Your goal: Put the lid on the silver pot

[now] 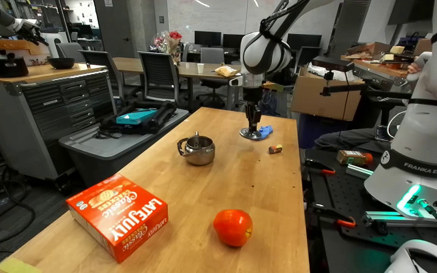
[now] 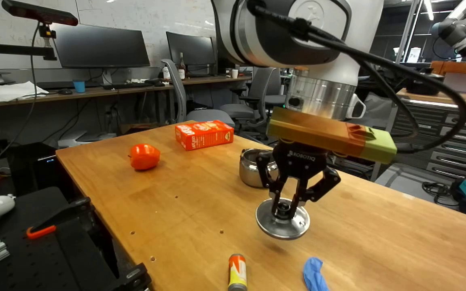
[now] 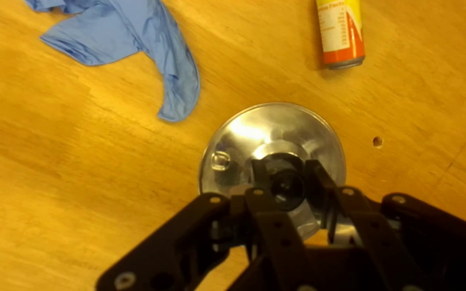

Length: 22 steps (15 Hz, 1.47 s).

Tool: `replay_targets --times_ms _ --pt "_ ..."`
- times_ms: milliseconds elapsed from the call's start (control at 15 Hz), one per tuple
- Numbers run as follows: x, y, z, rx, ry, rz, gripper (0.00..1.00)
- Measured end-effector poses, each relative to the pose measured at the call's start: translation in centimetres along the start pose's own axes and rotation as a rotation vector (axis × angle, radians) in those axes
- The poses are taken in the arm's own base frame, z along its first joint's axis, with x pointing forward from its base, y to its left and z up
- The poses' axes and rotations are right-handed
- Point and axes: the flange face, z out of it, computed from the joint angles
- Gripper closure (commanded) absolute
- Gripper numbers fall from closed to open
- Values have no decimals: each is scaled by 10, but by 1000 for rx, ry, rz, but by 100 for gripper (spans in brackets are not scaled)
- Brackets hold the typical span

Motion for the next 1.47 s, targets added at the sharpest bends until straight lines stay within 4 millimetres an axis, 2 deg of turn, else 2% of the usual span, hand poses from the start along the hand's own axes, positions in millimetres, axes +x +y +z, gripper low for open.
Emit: replay_targets --times_ms 400,800,1467 --pt "15 -19 -26 -18 16 10 93" --pt "38 -47 -53 -1 2 18 93" --pt "98 -82 -101 -6 51 54 93"
